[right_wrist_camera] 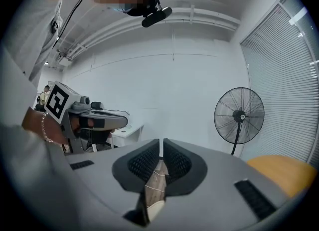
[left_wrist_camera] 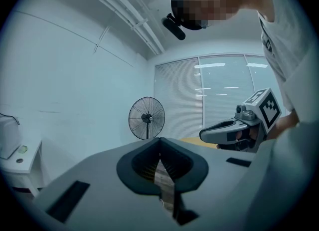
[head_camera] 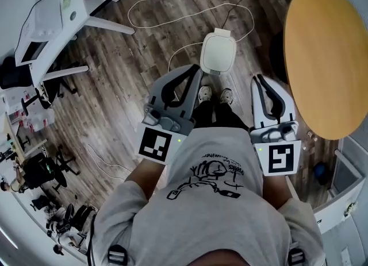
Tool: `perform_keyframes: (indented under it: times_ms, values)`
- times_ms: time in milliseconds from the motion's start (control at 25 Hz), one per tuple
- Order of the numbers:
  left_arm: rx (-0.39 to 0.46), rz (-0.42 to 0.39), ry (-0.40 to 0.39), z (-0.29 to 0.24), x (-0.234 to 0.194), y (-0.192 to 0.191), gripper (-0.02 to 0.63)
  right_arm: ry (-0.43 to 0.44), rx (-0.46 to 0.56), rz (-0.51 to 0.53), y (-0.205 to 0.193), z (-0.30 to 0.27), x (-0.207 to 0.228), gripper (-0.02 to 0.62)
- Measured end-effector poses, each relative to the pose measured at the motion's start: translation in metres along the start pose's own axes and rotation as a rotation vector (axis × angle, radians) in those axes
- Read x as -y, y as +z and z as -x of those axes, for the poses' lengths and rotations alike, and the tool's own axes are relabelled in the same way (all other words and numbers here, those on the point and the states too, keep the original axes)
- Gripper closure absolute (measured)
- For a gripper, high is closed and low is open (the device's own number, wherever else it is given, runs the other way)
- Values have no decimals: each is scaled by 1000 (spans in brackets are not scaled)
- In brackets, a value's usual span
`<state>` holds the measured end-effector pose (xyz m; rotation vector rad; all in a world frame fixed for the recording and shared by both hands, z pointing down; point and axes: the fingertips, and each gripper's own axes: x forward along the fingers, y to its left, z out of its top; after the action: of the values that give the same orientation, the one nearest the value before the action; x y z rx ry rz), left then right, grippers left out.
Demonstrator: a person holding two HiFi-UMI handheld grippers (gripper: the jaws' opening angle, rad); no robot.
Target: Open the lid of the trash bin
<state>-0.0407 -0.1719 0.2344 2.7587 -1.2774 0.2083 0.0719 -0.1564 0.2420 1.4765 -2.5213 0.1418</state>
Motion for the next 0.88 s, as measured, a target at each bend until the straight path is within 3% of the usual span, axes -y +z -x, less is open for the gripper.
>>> perform_keyframes:
  times_ms: [600, 880]
  values:
    - [-70, 48, -5, -26, -12, -83, 591, 52, -127, -24, -96, -29, -13, 561]
    - [-108, 44, -27, -43, -11, -125, 591, 91, -179, 19, -148, -43, -21, 566]
